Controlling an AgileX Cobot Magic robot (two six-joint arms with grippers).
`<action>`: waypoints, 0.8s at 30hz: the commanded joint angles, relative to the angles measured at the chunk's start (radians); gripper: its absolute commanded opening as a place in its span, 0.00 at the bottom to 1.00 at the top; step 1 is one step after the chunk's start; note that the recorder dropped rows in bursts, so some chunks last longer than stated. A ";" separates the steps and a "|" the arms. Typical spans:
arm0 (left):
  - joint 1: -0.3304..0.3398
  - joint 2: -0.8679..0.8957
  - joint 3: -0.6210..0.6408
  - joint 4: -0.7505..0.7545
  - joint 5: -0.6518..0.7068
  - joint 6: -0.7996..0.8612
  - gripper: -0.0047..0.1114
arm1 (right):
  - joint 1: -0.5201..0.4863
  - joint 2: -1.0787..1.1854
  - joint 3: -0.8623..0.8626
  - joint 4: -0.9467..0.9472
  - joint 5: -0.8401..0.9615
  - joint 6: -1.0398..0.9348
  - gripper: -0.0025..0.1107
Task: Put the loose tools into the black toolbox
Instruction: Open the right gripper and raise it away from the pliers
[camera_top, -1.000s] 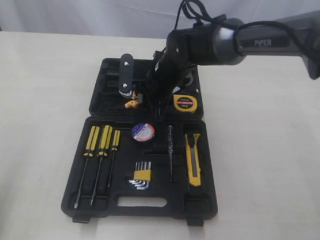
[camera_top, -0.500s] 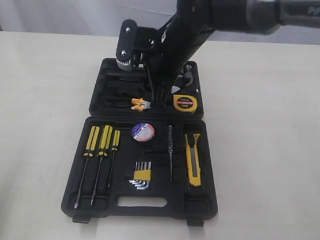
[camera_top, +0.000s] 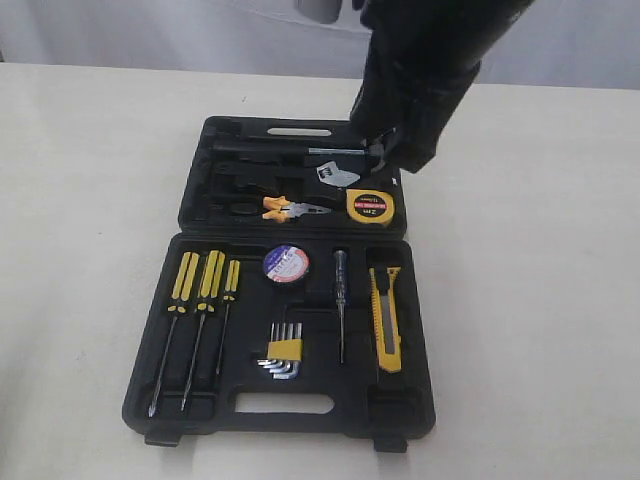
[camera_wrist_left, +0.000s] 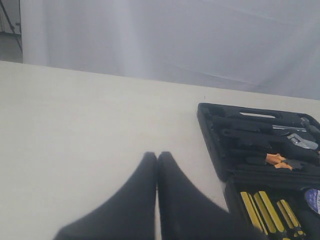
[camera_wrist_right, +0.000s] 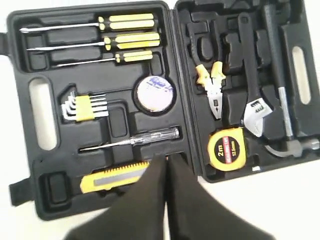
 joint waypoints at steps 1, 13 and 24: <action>-0.006 0.004 -0.005 0.005 0.001 0.000 0.04 | -0.002 -0.087 0.000 0.007 0.043 0.006 0.02; -0.006 0.004 -0.005 -0.004 0.001 0.000 0.04 | -0.002 -0.141 0.000 0.145 0.055 0.129 0.02; -0.006 0.004 -0.005 -0.004 0.001 0.000 0.04 | -0.002 -0.139 0.000 0.384 0.058 0.311 0.02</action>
